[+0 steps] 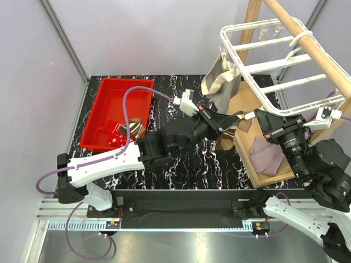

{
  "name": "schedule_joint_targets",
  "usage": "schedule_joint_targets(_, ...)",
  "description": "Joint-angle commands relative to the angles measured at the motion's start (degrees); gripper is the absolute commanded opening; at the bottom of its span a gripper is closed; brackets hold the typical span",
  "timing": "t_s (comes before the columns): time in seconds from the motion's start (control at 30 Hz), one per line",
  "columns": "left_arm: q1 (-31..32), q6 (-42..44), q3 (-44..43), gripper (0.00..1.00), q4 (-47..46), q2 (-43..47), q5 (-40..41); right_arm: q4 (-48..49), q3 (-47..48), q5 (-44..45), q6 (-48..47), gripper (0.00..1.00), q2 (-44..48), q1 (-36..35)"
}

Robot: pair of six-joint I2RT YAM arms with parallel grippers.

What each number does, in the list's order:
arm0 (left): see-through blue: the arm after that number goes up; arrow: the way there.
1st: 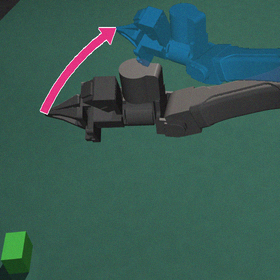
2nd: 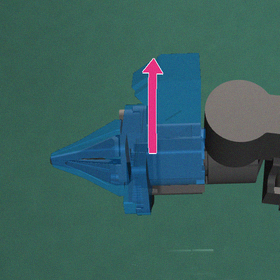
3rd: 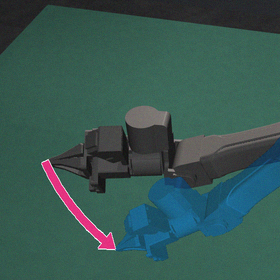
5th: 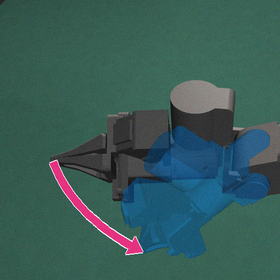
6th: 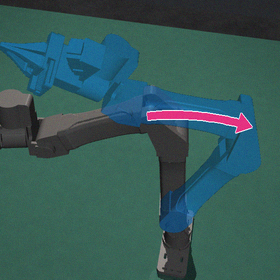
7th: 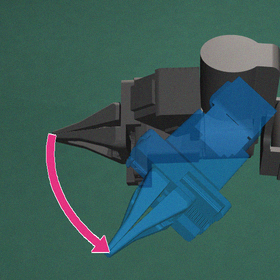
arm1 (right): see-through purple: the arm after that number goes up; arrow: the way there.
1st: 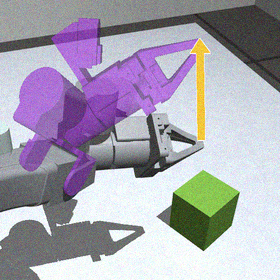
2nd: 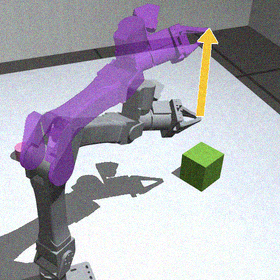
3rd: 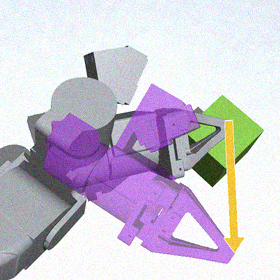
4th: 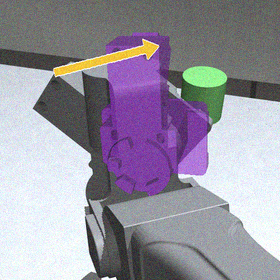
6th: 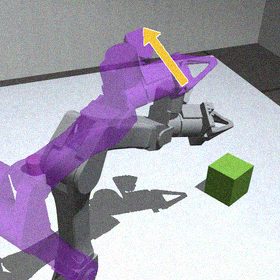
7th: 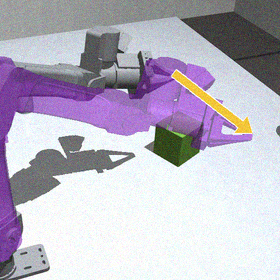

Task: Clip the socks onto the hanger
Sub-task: Clamp the sock onto the hanger.

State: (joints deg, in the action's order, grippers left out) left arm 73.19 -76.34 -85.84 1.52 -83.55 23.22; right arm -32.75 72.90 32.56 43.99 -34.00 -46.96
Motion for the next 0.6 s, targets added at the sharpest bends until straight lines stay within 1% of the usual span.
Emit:
schedule_joint_targets(0.0,0.38,0.92,-2.84,0.00,-3.89,0.49,2.09,-1.79,-1.36,-3.73,0.49,0.07,-0.19,-0.24)
schedule_joint_targets(0.07,0.38,1.10,-2.93,0.00,-4.07,0.49,2.26,-2.14,-1.36,-3.73,0.57,0.18,0.16,-0.24)
schedule_joint_targets(0.1,0.38,1.19,-3.01,0.00,-4.15,0.23,2.27,-2.23,-1.36,-3.90,0.57,0.30,0.33,-0.24)
schedule_joint_targets(0.13,0.38,1.36,-3.10,0.00,-4.07,0.23,2.44,-2.31,-1.36,-3.99,0.49,0.34,0.68,-0.24)
schedule_joint_targets(0.23,0.29,1.71,-3.10,0.00,-3.80,-0.03,3.05,-2.93,-0.84,-4.34,-0.04,0.44,0.86,-0.24)
schedule_joint_targets(0.27,0.29,1.80,-3.02,0.01,-3.37,-0.04,3.32,-3.28,-0.40,-4.43,-0.22,0.45,0.86,-0.24)
schedule_joint_targets(0.3,0.20,1.63,-2.93,0.10,-3.02,-0.04,3.84,-4.15,-0.05,-4.34,-0.30,0.47,1.04,-0.32)
schedule_joint_targets(0.33,0.20,1.72,-2.93,0.16,-2.84,-0.04,4.11,-4.68,0.31,-4.52,-0.65,0.54,1.04,-0.24)
schedule_joint_targets(0.4,0.11,2.67,-2.93,0.29,-1.87,-0.12,5.16,-6.70,1.71,-5.04,-1.09,0.64,0.86,-0.24)
schedule_joint_targets(0.43,0.03,3.55,-2.84,0.37,-1.70,-0.04,5.43,-7.58,2.15,-6.18,-1.97,0.76,0.78,-0.24)
schedule_joint_targets(0.5,0.02,5.75,-3.01,0.46,-0.04,-0.04,6.74,-10.74,4.26,-7.24,-3.02,0.85,0.60,-0.32)
schedule_joint_targets(0.53,-0.06,6.80,-2.75,0.52,0.41,-0.04,6.92,-11.88,5.13,-7.77,-4.16,0.89,0.51,-0.33)
schedule_joint_targets(0.57,-0.06,8.21,-2.49,0.55,-0.19,0.05,6.92,-13.98,7.14,-8.99,-4.69,0.95,0.51,-0.24)
